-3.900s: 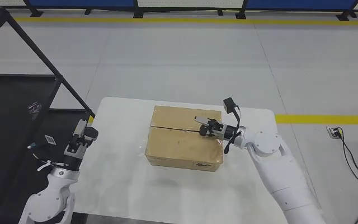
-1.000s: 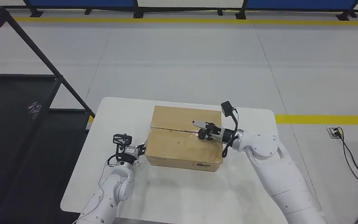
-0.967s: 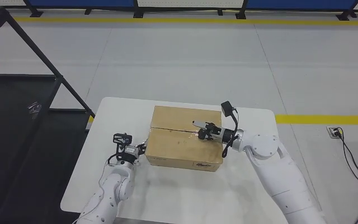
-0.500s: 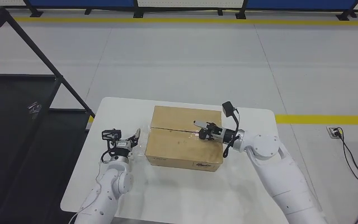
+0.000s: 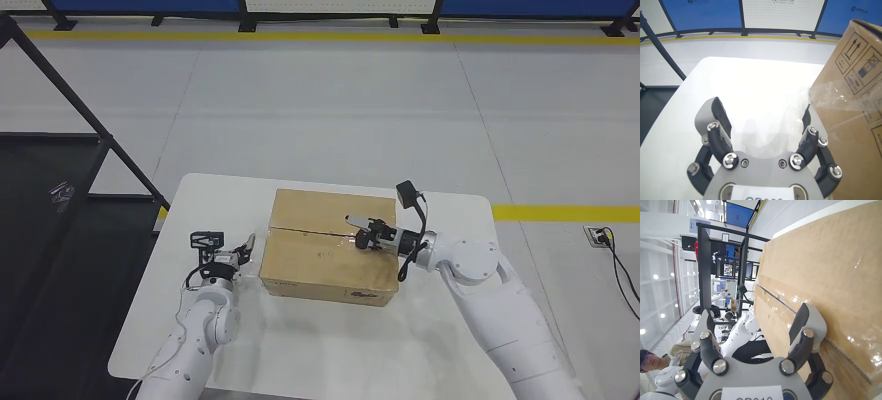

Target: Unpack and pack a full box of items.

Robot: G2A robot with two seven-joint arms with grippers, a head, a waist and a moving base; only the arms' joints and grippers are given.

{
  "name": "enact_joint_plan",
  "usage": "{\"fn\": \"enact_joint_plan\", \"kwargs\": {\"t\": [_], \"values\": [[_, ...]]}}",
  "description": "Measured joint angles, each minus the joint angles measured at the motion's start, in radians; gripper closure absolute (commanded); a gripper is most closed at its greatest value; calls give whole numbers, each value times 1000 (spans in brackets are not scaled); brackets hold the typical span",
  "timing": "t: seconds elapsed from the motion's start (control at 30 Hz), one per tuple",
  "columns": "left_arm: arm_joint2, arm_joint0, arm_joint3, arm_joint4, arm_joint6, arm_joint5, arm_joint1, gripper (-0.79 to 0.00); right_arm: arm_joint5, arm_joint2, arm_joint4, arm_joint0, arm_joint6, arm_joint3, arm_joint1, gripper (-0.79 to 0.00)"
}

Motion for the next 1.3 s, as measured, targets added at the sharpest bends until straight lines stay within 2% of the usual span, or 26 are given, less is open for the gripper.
{"fn": "enact_joint_plan", "kwargs": {"t": [0.3,0.57,0.87,1.3], "values": [[-16,-30,38,-28,59,81,-21,-785,2,-2,-1,1,-3,-2,2,-785],[-72,-5,-21,-40,160,144,-23,-785,-6,-2,7,3,2,9,3,-785],[-154,58,-136,54,196,171,0,-785,-22,1,17,7,9,28,5,-785],[-284,161,-314,262,112,159,42,-785,-30,0,24,13,15,39,8,-785]]}}
